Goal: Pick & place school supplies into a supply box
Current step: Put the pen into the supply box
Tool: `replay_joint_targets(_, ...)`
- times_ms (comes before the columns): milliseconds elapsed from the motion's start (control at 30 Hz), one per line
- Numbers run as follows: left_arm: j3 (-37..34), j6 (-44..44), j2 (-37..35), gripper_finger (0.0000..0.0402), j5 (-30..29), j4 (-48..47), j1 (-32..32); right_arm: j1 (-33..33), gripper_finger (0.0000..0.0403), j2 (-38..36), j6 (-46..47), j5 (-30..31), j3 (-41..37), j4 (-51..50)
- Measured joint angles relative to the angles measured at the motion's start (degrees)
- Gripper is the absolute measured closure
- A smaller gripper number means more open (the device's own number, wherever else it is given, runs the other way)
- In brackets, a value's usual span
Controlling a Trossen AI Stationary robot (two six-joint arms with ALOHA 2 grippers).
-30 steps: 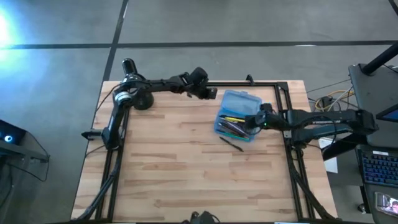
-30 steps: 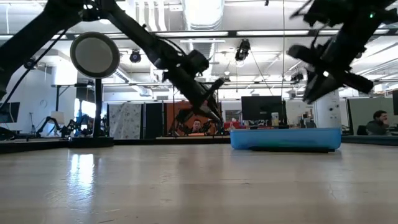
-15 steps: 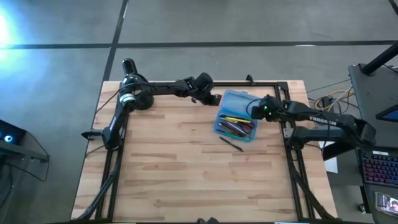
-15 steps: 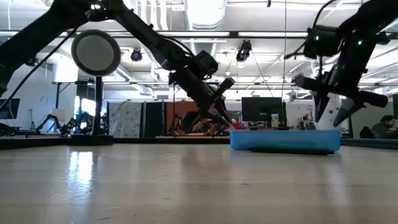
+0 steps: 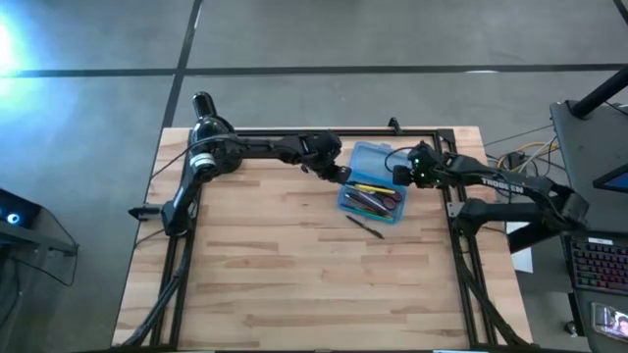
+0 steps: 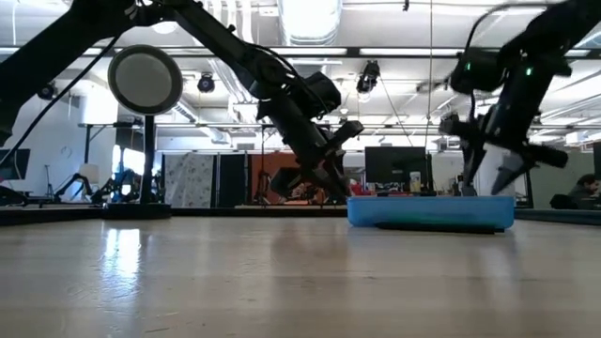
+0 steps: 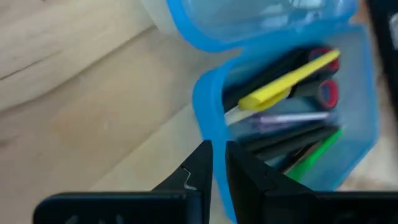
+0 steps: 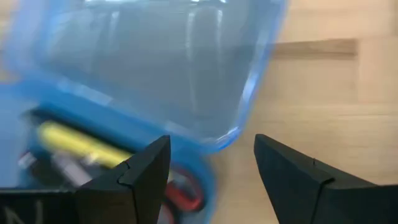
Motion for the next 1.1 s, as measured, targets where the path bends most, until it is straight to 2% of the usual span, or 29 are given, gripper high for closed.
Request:
replay_joint_targets(200,-0.02,6.25,-1.87,0.0374,-4.57,-3.96,-0.45,9.54,0.0184,-10.09,-7.45,3.03,5.13,-6.31)
replay_joint_targets(300,0.0,8.06,-3.37,0.0374,-4.71,-4.12,-0.45,19.02,0.019,-14.17,-11.24,-0.97,5.3,-8.7)
replay_joint_targets(433,-0.02,9.36,-4.76,0.0374,-4.57,-4.77,-0.93,35.37,0.0197,-15.26,-10.97,0.01,3.17,-7.95)
replay_joint_targets(600,0.0,10.61,-5.5,0.0374,-4.48,-6.27,-1.41,51.63,0.0207,-9.72,-8.88,7.12,3.03,-3.96)
replay_joint_targets(767,0.0,12.29,-5.5,0.0374,-4.72,-8.48,-2.18,61.14,0.0217,0.83,-9.32,7.88,3.41,-0.68)
replay_joint_targets(900,0.0,13.77,-5.5,0.0374,-5.99,-9.89,-3.18,64.51,0.0222,9.22,-9.17,11.09,5.4,2.24)
replay_joint_targets(1000,0.0,14.97,-5.54,0.0374,-8.65,-11.28,-4.11,64.29,0.0222,13.95,-8.73,15.31,7.12,3.75)
replay_joint_targets(1100,0.0,16.02,-5.94,0.0374,-10.53,-12.63,-5.29,62.78,0.022,17.8,-7.24,15.94,7.98,3.86)
